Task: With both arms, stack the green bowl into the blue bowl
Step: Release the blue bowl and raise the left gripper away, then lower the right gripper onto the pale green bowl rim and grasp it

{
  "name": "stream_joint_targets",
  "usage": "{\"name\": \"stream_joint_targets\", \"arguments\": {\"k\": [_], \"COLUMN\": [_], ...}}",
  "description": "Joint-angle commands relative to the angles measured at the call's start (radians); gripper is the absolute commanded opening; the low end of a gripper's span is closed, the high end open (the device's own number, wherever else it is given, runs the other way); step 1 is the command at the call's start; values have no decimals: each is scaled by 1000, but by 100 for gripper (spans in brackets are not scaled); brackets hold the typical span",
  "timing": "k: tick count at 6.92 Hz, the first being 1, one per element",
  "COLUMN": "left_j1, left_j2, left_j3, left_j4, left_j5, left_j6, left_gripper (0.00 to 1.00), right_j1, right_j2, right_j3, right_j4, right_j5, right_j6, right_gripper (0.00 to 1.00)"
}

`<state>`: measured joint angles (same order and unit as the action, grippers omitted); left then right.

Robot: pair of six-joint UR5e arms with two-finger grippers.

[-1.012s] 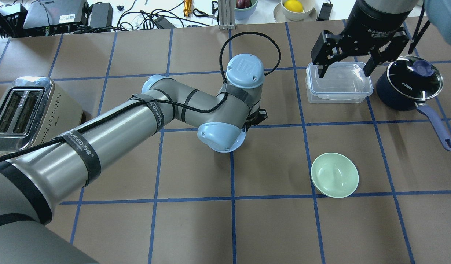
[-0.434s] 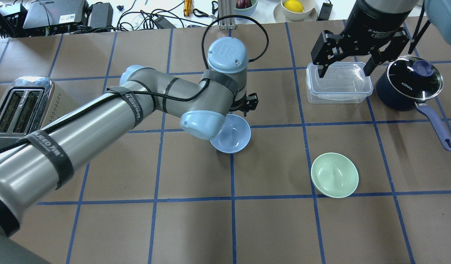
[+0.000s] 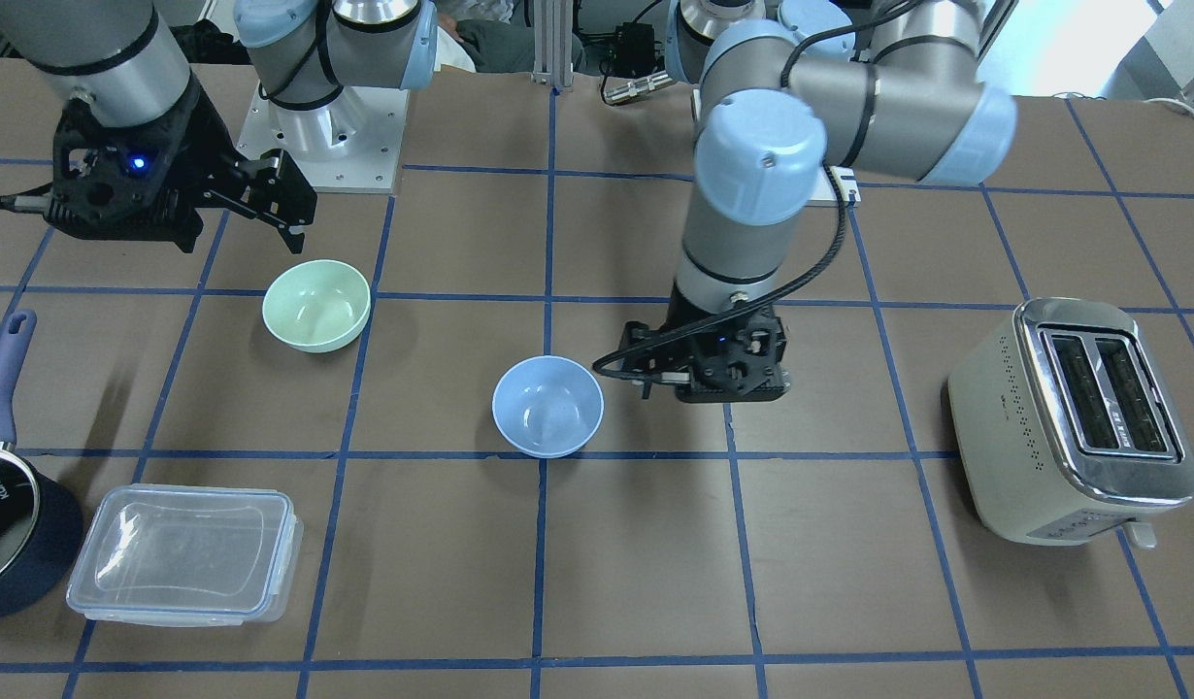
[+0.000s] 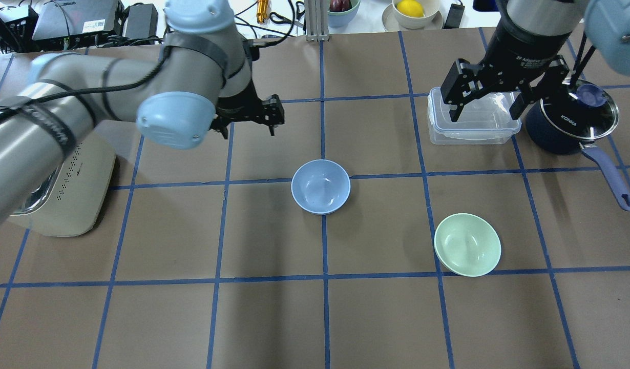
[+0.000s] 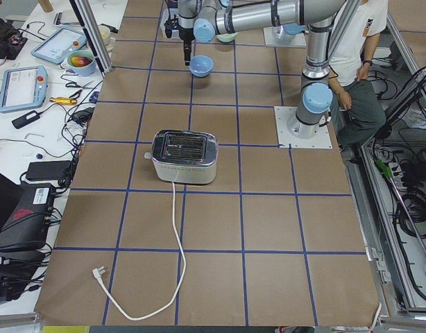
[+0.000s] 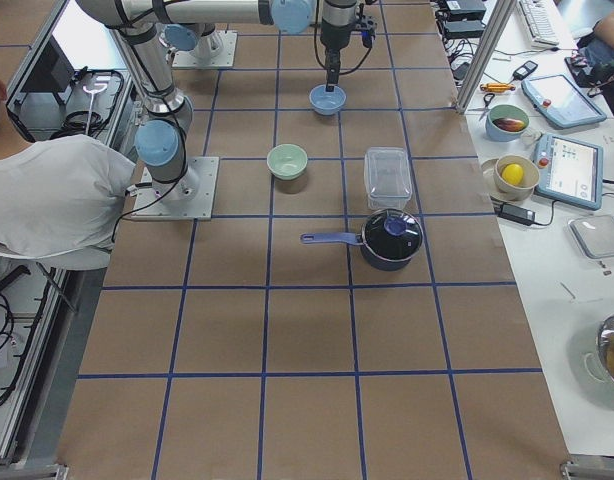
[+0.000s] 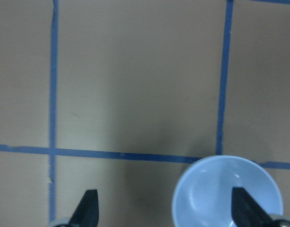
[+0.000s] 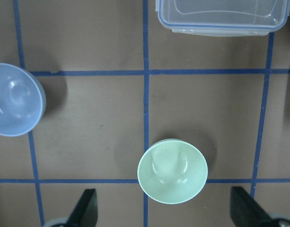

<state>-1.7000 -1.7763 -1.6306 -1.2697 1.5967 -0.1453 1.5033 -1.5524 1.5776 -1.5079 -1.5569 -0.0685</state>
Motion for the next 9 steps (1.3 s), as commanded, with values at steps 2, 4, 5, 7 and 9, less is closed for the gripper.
{"name": "stream_joint_targets", "arguments": {"k": [2,4,5,7,9], "left_j1": [82,66,66,65,57], "left_j2": [223,244,227,225,222], "left_j3": [31,26,44,57,52], "left_j4": [-235,-235,-228,-230,-228], "left_j5": [2,-3,-1,5,8], "left_j6": [144,144,142,144,142], "left_gripper": [100,100,100,100,100], "right_j1": [-136,-181,-193,-216,-218], "right_j2": [-5,-2,-9,-9,-9], "right_j3": [337,586,660,732,742], "right_j4": [-267,-586,-613,-623,-629], "right_j5": [-26,-46,-52,-74,-75], "right_j6": [-144,-186,-192,-198,-206], "right_gripper": [99,100,100,95,93]}}
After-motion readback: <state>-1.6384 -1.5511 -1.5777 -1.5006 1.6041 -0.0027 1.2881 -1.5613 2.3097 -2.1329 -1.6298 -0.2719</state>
